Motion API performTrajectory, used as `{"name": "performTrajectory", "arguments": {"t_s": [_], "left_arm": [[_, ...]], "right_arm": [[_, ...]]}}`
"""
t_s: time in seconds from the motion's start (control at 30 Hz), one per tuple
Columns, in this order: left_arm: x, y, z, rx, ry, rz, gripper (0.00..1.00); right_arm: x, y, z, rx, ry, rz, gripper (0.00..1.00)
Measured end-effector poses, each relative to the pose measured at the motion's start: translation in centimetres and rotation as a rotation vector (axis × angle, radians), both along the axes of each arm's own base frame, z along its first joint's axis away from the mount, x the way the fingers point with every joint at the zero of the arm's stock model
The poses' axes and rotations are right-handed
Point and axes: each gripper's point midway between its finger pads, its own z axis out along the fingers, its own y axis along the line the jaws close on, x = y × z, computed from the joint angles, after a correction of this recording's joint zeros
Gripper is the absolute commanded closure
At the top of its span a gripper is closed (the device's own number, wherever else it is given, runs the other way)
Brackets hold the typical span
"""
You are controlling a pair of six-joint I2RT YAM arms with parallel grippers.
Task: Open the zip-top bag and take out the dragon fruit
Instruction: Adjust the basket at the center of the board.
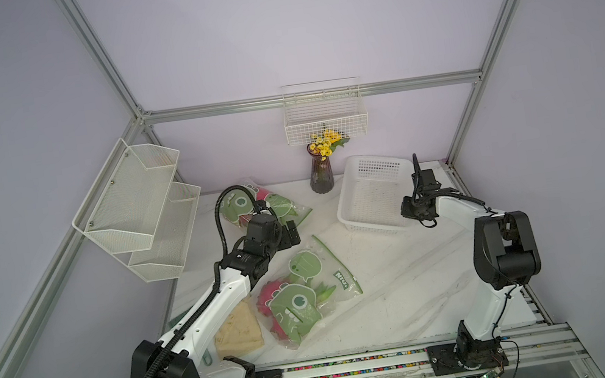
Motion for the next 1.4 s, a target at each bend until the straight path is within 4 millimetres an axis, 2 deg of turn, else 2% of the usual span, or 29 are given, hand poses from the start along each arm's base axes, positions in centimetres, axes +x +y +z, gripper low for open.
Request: {"name": "performTrajectory", "arguments": {"t_s": [0.2, 0.43, 0.57, 0.87, 0.97, 1.13, 1.2, 1.3, 1.37, 1.4], "left_arm": [[0.0, 0.0, 0.0, 0.006, 0.000, -0.004, 0.00], [0.0, -0.2, -0.5, 0.011, 0.013, -0.019, 0.00], [-0.1, -0.3, -0.7, 0.019, 0.022, -0.028, 0.00], [-0.2, -0.4, -0.8, 0.019, 0.025, -0.035, 0.00], [-0.2, -0.4, -0.9, 0.018, 0.030, -0.038, 0.00], [-0.3, -0.4, -0.9, 0.018, 0.033, -0.039, 0.00], [-0.3, -0.4, -0.9, 0.019, 0.035, -0.039, 0.00], [-0.5, -0.4, -0.9, 0.020, 0.042, -0.043, 0.00], [-0.6, -0.4, -0.7, 0.022, 0.043, -0.047, 0.00], [-0.7, -0.4, -0.4, 0.023, 0.039, -0.049, 0.00]], "right_arm": [[-0.3, -0.9, 0.3, -0.040, -0.002, 0.171, 0.78], [-0.2, -0.3, 0.6, -0.080, -0.028, 0.351, 0.78], [0.2, -0.6, 0.5, -0.089, -0.034, 0.388, 0.77], [0.6, -3.0, 0.0, -0.107, -0.023, 0.358, 0.74], [1.2, -3.6, 0.1, -0.122, -0.029, 0.358, 0.68], [2.3, -4.1, 1.2, -0.131, -0.047, 0.358, 0.39], [2.7, -3.9, 2.2, -0.119, -0.059, 0.359, 0.32], [2.3, -3.0, 4.2, -0.059, -0.085, 0.347, 0.27], [1.3, -1.9, 6.5, 0.004, -0.122, 0.340, 0.24], [0.4, -1.0, 8.5, 0.037, -0.161, 0.332, 0.22]]}}
